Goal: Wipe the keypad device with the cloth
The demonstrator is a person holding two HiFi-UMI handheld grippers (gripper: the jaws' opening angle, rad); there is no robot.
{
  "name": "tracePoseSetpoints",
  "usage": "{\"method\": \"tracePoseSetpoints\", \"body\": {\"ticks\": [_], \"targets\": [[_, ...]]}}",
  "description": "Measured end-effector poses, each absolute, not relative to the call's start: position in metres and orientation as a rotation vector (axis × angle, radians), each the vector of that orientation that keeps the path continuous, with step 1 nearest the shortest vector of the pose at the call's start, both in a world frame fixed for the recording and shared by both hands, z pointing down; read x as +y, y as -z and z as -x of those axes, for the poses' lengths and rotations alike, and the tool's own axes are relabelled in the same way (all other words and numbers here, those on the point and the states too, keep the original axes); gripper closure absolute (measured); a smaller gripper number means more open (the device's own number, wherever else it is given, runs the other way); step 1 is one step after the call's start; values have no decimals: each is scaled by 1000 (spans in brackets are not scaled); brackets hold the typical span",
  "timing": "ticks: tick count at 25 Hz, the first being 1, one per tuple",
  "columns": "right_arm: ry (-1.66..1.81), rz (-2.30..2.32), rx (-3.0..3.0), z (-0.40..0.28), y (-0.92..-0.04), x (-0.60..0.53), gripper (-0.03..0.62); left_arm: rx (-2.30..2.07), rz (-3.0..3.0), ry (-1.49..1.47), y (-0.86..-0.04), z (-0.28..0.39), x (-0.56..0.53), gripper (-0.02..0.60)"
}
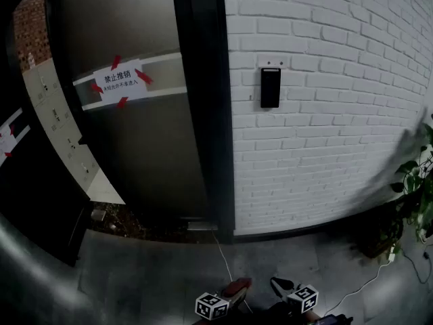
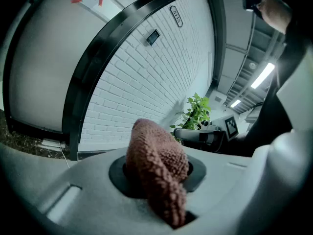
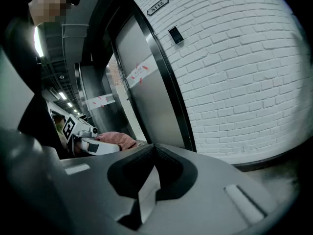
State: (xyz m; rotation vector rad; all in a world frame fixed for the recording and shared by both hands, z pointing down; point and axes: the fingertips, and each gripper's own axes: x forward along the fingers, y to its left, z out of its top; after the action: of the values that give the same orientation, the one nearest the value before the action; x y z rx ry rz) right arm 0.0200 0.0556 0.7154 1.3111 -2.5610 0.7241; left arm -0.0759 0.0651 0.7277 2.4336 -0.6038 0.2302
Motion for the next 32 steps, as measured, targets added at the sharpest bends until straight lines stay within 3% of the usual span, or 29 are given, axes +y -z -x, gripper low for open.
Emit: {"method": "tracePoseSetpoints", "body": {"ticks": [11,25,32], "targets": [[-798,-1254,-2576,-37,-730,10,592,-629,-2375,-269,-743,55,26,525],[-775,-1116,-2714,-118,-701,-161,592,-745,-2429,-309,-710,-42,-141,525],[-758,-1132,-2741,-136,-686,-206,592,-812,-2421,-286,-701,-44,-177,525]]}}
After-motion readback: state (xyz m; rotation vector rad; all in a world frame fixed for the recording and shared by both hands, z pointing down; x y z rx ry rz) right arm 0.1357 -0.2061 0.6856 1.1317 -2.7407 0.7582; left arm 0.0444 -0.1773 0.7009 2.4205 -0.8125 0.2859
